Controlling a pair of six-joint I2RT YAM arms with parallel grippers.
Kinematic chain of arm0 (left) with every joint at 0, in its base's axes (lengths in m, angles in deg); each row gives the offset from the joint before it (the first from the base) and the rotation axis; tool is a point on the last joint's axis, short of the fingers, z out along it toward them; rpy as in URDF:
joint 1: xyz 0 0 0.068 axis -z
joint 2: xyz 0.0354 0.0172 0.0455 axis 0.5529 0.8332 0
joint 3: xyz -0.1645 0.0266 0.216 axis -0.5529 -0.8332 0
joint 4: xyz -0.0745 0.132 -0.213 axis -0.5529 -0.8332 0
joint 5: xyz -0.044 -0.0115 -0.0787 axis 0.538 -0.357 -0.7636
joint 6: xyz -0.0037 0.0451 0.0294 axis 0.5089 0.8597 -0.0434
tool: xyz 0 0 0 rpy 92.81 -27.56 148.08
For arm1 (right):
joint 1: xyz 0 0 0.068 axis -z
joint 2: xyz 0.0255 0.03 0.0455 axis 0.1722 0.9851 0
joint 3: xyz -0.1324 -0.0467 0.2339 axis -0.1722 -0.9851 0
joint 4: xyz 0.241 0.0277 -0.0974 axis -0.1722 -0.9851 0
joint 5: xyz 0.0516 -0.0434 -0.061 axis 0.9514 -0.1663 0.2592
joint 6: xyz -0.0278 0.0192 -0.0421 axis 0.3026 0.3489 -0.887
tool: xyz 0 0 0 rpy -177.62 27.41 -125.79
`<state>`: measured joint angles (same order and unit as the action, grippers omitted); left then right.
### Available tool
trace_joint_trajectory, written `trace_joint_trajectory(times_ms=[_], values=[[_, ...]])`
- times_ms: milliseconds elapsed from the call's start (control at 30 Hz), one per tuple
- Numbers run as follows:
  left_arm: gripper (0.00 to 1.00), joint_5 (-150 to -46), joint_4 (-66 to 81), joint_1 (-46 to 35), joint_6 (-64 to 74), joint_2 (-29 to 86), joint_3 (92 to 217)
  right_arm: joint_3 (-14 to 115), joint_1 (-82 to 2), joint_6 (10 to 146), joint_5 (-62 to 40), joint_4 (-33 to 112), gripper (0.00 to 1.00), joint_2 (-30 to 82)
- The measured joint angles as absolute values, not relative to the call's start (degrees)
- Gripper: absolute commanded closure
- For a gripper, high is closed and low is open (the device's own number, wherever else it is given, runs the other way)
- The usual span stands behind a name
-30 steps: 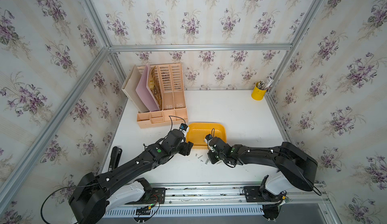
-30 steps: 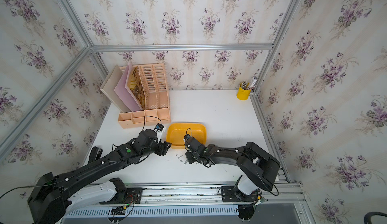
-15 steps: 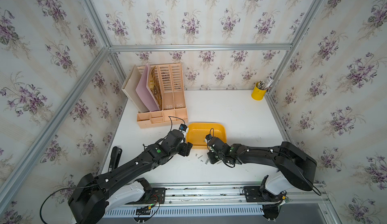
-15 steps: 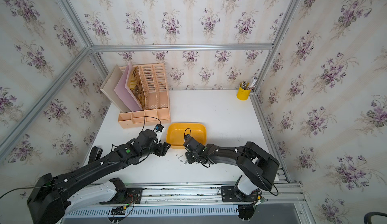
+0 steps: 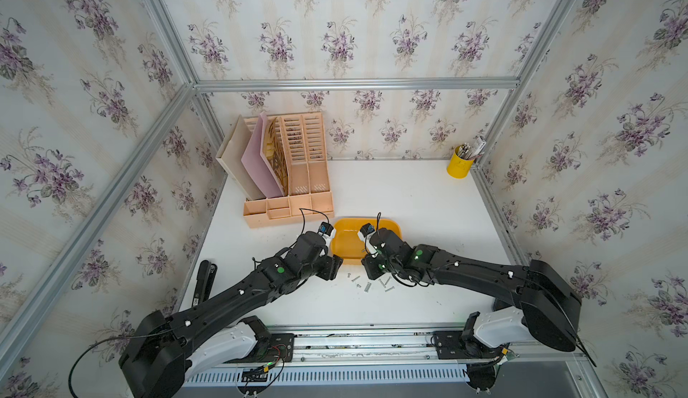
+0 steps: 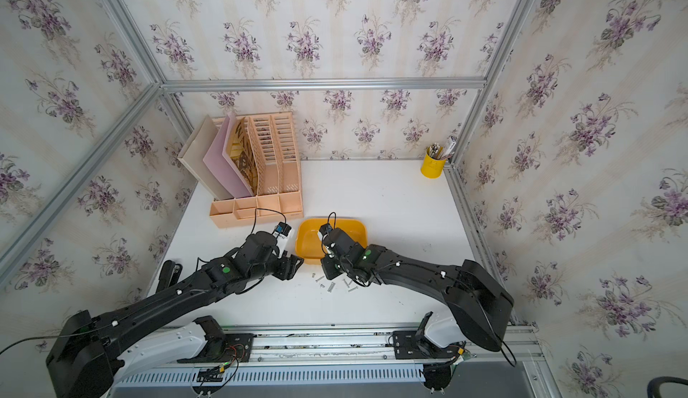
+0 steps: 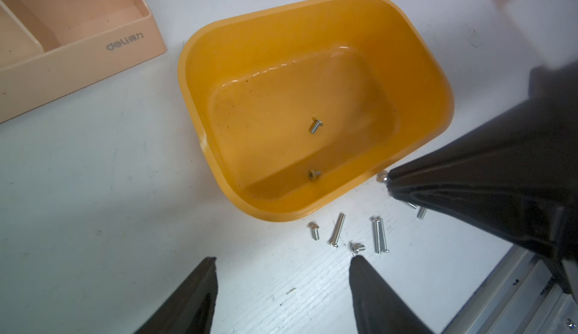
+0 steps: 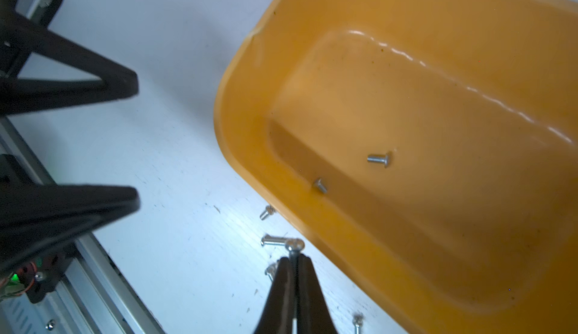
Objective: Put the screws on the desktop into the storage box
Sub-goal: Place the screw in the storage box.
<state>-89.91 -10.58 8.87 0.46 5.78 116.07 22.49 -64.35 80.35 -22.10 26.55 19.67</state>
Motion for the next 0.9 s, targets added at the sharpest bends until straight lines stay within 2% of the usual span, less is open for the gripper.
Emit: trace_joint_trajectory(times_ms=[233,433,567,667,900], values=[[0.35,-96.51,-10.67,9.55,2.62,7.5,114.65,26.54,-56.31,77.32,-20.68,27.01,1.0,25.34],[0.41,-99.55,-10.69,10.46,4.37,8.84,115.02,31.32,-53.86,75.22,-19.41,27.99,1.0,33.77],[0.44,-100.49,-10.6,12.65,5.79,11.44,115.81,32.2,-53.73,74.56,-19.22,27.97,0.92,37.05],[0.51,-100.1,-10.63,14.53,6.23,13.12,116.0,32.59,-53.77,74.13,-19.22,28.02,0.85,37.9],[0.54,-95.84,-10.54,17.46,7.94,16.79,118.87,31.85,-52.72,73.75,-17.73,28.48,0.8,37.29]])
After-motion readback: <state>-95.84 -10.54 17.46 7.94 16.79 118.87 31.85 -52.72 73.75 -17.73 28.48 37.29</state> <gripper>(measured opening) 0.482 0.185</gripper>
